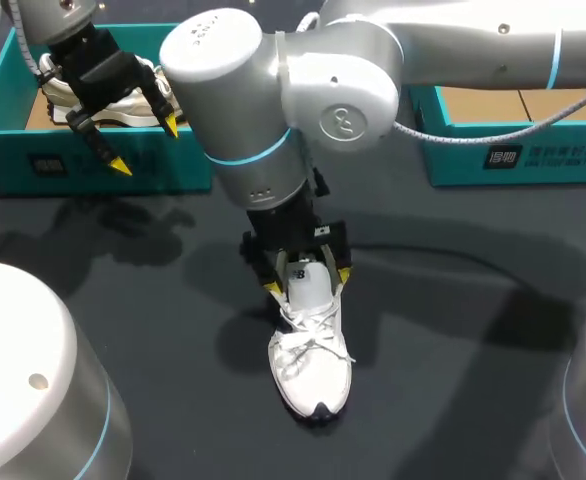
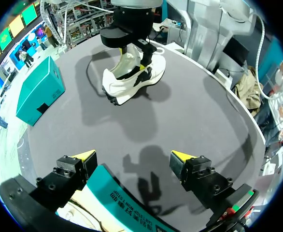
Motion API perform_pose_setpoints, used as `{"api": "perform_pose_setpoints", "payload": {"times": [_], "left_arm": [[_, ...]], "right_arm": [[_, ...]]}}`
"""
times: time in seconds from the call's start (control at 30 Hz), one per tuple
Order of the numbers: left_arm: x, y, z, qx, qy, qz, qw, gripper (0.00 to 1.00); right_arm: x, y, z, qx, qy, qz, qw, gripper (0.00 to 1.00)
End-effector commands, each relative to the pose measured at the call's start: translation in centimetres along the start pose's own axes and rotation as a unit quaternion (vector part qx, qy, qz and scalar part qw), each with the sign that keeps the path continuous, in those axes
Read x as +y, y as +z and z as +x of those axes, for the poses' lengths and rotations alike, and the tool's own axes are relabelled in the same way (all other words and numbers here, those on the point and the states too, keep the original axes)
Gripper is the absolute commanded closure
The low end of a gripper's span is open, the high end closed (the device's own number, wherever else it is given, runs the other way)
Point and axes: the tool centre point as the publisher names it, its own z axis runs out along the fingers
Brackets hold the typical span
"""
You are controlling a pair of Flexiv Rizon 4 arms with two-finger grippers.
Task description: Take the shoe out of the shoebox, open the shoe tongue, remove and reinsert the insole, then place the shoe into the shoebox
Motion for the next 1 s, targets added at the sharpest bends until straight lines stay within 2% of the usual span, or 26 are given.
{"api": "perform_pose_setpoints", "payload": {"times": [0.03, 0.37, 0.77, 1.0], "left_arm": [[0.0, 0.0, 0.0, 0.000, 0.000, -0.001, 1.000, 0.00], [0.0, 0.0, 0.0, 0.000, 0.000, -0.001, 1.000, 0.00], [0.0, 0.0, 0.0, 0.000, 0.000, -0.001, 1.000, 0.00], [0.0, 0.0, 0.0, 0.000, 0.000, -0.001, 1.000, 0.00]], "right_arm": [[-0.7, -0.7, 0.1, -0.002, 0.001, -0.005, 1.000, 0.00], [-2.4, -1.7, -0.3, -0.002, 0.001, -0.018, 1.000, 0.00], [-3.1, -2.9, -0.8, -0.002, -0.028, -0.035, 0.999, 0.00], [-4.3, -3.6, -1.5, -0.002, -0.039, -0.031, 0.999, 0.00]]}}
